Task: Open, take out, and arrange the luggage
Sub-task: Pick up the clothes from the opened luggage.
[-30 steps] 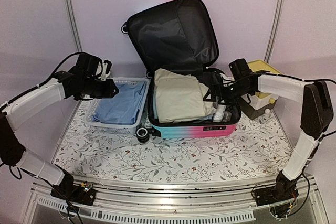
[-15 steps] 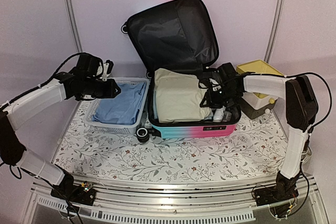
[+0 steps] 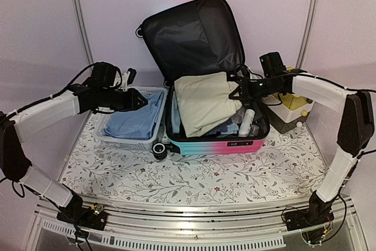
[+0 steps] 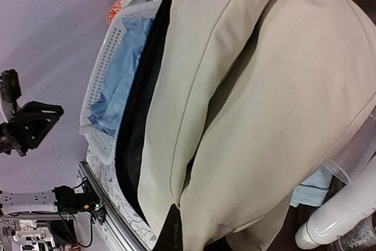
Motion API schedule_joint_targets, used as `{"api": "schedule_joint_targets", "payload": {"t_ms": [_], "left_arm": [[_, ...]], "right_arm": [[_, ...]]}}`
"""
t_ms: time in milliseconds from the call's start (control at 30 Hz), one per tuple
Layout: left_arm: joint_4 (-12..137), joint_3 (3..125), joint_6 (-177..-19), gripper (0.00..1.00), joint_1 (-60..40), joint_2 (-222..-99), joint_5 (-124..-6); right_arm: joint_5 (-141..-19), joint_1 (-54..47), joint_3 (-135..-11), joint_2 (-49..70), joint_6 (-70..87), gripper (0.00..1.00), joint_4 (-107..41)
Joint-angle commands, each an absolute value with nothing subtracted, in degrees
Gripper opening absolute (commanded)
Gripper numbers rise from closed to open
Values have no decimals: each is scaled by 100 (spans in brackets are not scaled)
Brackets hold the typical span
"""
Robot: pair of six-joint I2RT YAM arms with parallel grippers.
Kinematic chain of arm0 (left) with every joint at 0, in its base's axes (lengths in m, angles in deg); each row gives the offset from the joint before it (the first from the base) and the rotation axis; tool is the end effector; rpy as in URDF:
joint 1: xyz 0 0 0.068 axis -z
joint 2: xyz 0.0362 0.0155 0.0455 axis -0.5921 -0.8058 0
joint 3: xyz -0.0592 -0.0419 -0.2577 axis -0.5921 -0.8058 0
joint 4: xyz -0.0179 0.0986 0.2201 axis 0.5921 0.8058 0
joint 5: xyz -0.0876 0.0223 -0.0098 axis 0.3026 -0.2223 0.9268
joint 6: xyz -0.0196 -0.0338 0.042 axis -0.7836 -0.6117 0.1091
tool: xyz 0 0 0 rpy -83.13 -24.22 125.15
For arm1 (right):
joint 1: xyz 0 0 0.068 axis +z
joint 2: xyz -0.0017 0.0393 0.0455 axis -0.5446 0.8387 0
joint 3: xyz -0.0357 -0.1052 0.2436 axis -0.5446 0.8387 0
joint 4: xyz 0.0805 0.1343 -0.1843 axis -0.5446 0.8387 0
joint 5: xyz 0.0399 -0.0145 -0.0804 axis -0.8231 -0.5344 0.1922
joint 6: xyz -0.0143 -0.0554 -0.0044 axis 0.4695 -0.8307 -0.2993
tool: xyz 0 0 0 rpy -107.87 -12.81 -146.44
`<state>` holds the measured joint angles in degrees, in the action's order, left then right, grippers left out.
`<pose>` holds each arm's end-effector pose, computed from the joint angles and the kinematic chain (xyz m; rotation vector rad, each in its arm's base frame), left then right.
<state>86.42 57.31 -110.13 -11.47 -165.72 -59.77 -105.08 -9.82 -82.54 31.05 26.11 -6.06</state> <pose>0.2695 -0.1349 0.3004 0.1641 2.2849 -0.7106 0.3416 0.1703 0.2881 -0.2813 2.4129 1.0665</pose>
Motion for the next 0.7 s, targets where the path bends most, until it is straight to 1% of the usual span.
{"api": "schedule_joint_targets", "payload": {"t_ms": [0,133,233,367,433,500,533,567,600,667], "left_arm": [[8068,5757,-11402,23,-906,-16870,-5457],[7674,5852,-11717,22,-607,-17152,-5446],[7589,6037,-12025,25,-352,-17444,-5632],[7622,6375,-12365,36,-16,-17850,-5963],[7686,6568,-12458,47,116,-18031,-6159],[7772,6687,-12537,61,226,-18123,-6379],[7794,6713,-12578,70,260,-18166,-6502],[7796,6712,-12616,85,284,-18204,-6634],[7843,6707,-12674,96,284,-18244,-6813],[8076,6757,-12829,98,213,-18366,-7178]], "right_arm": [[-10950,-1329,-8131,2600,2939,2,-1109],[-10962,-1496,-7971,2620,2950,2,-1111],[-10890,-1569,-7862,2648,2925,2,-1111],[-10809,-1599,-7763,2699,2831,2,-1102],[-10820,-1603,-7729,2756,2774,2,-1102],[-10795,-1603,-7687,2800,2744,2,-1095],[-10762,-1605,-7669,2815,2741,2,-1097],[-10728,-1603,-7648,2825,2700,2,-1101],[-10677,-1603,-7632,2842,2685,2,-1102],[-10594,-1599,-7603,2861,2653,2,-1102]]}}
